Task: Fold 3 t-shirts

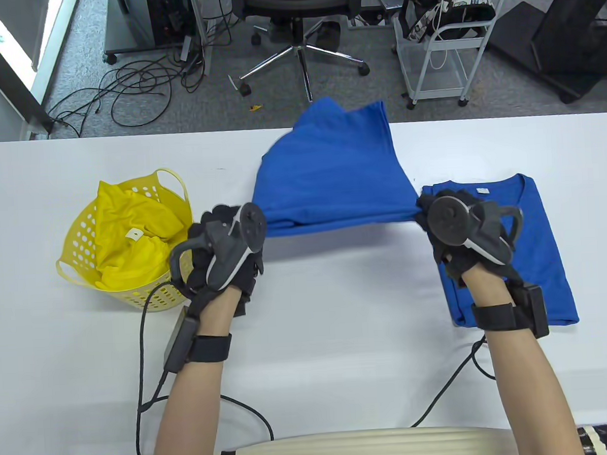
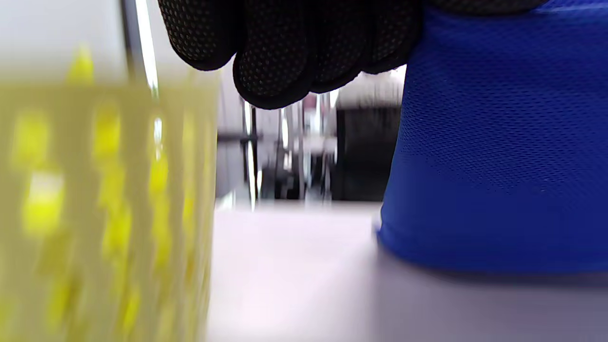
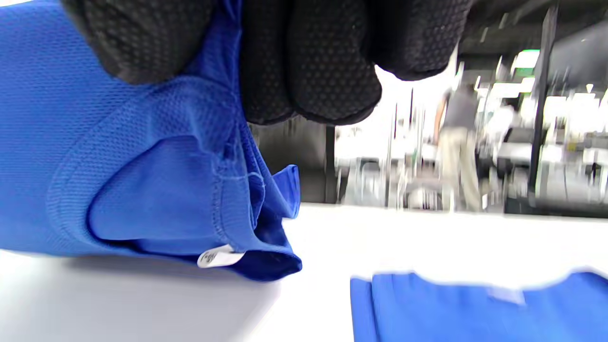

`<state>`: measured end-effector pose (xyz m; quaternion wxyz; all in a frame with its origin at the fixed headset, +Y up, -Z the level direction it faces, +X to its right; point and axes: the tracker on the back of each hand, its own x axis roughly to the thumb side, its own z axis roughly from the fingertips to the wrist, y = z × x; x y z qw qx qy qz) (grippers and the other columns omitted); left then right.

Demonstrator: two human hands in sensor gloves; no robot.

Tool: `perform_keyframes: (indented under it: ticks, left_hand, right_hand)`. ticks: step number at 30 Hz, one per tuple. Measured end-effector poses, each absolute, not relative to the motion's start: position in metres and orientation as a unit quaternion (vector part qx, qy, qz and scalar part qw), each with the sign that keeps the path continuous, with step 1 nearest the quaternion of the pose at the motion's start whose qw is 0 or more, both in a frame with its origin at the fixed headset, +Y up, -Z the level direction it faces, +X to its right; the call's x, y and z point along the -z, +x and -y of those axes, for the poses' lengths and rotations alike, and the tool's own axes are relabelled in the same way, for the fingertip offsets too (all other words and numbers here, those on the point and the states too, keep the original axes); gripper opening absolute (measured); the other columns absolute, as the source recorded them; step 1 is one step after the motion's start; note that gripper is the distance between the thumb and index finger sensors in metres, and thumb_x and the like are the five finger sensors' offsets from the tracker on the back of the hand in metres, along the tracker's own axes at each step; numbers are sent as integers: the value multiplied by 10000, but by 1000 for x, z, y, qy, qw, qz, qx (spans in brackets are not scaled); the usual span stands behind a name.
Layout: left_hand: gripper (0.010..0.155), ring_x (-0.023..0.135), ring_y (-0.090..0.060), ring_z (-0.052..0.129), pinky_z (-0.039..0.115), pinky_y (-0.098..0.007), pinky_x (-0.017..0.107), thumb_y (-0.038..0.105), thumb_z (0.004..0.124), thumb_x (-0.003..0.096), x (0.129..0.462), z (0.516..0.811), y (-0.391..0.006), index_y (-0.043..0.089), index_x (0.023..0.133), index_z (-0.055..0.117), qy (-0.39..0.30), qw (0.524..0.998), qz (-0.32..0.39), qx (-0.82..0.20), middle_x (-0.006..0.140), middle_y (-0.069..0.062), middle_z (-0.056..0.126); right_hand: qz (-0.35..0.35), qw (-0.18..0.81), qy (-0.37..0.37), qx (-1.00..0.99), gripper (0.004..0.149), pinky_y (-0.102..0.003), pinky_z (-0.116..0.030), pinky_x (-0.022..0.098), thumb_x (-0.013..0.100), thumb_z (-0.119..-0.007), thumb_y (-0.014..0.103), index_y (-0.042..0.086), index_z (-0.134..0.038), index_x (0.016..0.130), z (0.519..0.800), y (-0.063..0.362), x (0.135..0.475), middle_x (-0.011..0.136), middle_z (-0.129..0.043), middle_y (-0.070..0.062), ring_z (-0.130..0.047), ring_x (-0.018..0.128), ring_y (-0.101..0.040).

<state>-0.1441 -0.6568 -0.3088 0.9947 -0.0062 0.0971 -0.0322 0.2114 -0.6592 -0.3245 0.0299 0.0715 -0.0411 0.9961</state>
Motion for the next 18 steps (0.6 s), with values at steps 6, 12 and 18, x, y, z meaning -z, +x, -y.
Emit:
perform_keyframes:
  ticks: [6,12,18]
  left_hand:
    - [337,636,-170,906,702,-408,610,517,691,425,299,696,-149,334,679,818,-90,991,-98,26,753,16,836]
    - [338,629,-176,906,702,-413,604,515,695,425,281,665,-158,328,675,824,-93,990,-107,-5,748,9,839]
    - [340,621,-197,906,696,-426,600,504,703,431,244,605,-160,307,671,841,-65,991,-110,-40,741,-11,847]
  right_hand:
    - [-51,43,77,-995,404,-499,-730,537,375,-836,352,187,-851,744,705,215,311,695,-930,-76,-935,564,-271]
    - [-25,51,85,-995,416,-495,-746,518,351,-862,385,190,-874,718,674,216,294,661,-955,-66,-952,534,-264]
    - [21,64,85,-994,413,-495,-745,517,348,-867,376,181,-882,712,619,221,263,654,-958,-75,-950,530,-270]
